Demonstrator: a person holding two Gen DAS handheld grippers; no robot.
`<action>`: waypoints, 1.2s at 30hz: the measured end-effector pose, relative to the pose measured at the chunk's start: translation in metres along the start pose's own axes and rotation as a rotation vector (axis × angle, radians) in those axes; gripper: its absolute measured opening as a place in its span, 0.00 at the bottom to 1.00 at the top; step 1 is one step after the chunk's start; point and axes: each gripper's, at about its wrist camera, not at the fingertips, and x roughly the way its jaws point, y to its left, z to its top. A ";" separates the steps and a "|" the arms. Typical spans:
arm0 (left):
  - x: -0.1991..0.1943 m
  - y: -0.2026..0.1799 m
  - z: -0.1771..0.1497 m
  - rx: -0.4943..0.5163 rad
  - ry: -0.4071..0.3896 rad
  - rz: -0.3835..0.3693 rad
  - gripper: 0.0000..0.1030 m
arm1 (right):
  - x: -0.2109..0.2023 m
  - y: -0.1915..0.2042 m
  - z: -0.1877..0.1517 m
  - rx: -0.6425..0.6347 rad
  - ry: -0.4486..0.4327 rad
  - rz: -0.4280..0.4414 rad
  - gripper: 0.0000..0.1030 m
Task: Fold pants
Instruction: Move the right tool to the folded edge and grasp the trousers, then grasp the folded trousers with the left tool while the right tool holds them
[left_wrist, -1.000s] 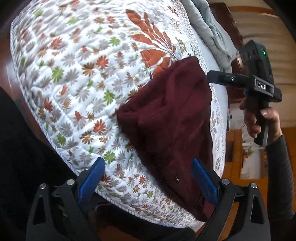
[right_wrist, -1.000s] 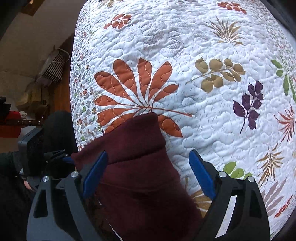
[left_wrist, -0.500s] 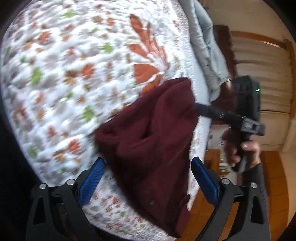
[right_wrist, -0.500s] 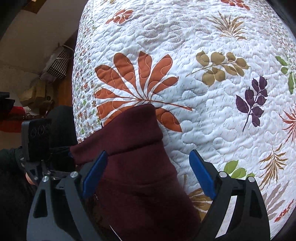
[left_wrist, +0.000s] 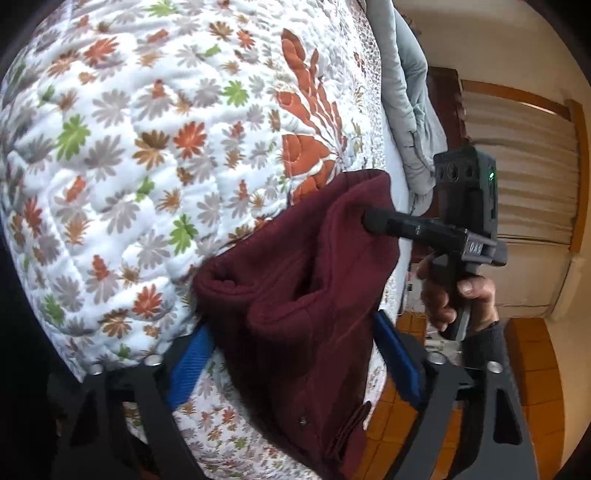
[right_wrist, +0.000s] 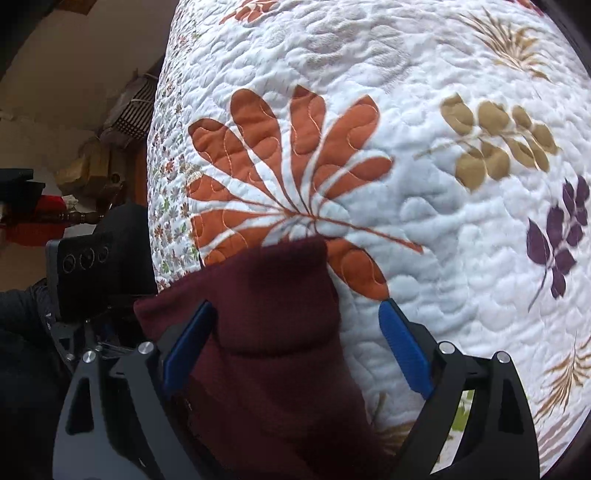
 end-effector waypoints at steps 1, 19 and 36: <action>-0.005 0.001 -0.005 0.001 0.001 0.014 0.58 | 0.000 0.001 0.001 -0.002 -0.002 0.003 0.71; -0.038 -0.077 -0.025 0.282 -0.014 -0.043 0.32 | -0.094 0.070 -0.048 -0.023 -0.145 -0.210 0.19; -0.061 -0.178 -0.090 0.558 0.006 -0.096 0.31 | -0.183 0.122 -0.155 0.000 -0.294 -0.411 0.14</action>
